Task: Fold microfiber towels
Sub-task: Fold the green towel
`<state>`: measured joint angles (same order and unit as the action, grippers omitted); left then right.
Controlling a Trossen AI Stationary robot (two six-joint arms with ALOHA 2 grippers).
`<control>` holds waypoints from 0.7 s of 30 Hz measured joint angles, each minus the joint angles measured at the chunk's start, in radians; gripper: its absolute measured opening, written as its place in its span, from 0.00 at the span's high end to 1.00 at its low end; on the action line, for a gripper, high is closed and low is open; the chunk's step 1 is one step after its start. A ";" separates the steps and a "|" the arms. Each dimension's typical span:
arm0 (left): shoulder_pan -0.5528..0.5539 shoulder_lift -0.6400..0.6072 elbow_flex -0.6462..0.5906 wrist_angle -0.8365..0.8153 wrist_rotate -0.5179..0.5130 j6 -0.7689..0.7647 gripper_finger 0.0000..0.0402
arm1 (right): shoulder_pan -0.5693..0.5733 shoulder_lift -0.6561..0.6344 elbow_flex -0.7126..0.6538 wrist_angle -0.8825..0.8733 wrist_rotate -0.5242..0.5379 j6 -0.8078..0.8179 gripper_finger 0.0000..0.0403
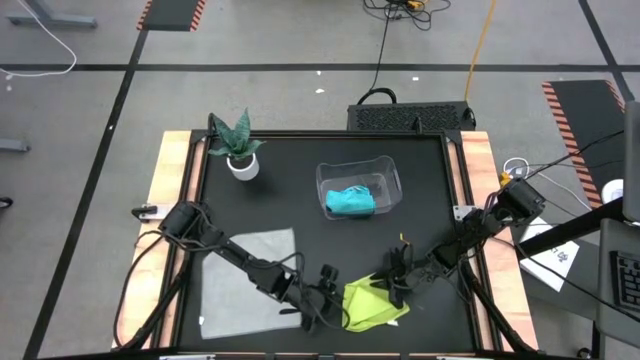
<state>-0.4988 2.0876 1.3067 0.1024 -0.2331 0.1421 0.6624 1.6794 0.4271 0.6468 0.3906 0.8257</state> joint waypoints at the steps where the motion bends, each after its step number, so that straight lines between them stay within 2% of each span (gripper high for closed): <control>1: 0.000 0.000 0.000 0.012 0.006 0.003 0.63 | -0.002 0.000 0.000 0.000 0.000 0.000 0.77; 8: 0.007 0.016 0.000 0.060 0.035 -0.006 0.63 | -0.021 0.000 0.000 0.000 0.002 -0.002 0.77; 13: 0.031 0.077 0.014 0.130 0.076 0.001 0.63 | -0.040 0.001 -0.002 0.017 0.002 -0.036 0.77; 21: 0.035 0.078 0.026 0.077 -0.036 0.014 0.63 | -0.112 0.012 0.024 0.051 0.001 -0.097 0.77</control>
<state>-0.4639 2.1652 1.3327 0.1790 -0.2695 0.1559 0.5505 1.6918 0.4507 0.6973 0.3917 0.7286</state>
